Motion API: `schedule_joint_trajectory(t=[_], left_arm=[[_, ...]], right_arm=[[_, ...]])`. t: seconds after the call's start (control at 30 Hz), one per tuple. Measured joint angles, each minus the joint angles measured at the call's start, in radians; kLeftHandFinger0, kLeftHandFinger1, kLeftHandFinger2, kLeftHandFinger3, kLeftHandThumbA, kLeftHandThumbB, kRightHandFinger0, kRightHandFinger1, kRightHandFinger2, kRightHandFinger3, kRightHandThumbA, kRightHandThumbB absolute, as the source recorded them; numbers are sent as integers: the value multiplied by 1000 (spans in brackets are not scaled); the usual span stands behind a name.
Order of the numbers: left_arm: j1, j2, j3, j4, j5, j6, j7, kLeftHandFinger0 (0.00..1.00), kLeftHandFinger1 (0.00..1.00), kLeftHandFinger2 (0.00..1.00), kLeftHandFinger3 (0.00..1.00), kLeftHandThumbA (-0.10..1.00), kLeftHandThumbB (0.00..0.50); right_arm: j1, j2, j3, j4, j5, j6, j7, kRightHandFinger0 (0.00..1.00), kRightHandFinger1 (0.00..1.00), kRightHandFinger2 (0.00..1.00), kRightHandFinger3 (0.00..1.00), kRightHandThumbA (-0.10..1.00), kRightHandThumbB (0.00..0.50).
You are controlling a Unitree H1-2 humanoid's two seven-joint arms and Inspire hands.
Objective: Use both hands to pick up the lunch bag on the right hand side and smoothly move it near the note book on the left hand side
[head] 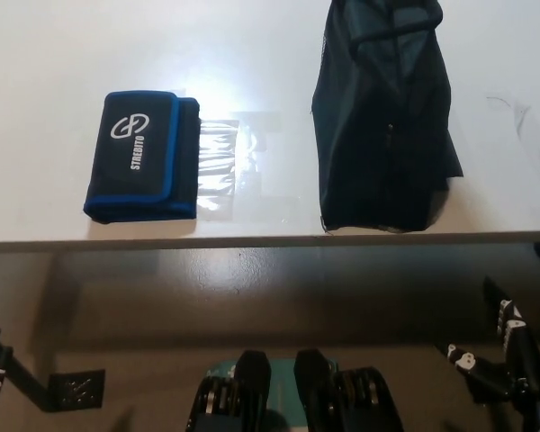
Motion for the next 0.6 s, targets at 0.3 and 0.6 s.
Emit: schedule_joint_trajectory(t=[0.3, 0.6], left_arm=[[39, 46, 4, -184, 39, -56, -14, 1000, 1000, 1000, 1000, 1000, 388], [88, 28, 14, -393, -16, -77, -39, 1000, 1000, 1000, 1000, 1000, 448]], right_arm=[[17, -17, -20, -217, 9, -76, 1, 1000, 1000, 1000, 1000, 1000, 162], [53, -18, -46, -387, 29, -85, 1, 1000, 1000, 1000, 1000, 1000, 219]])
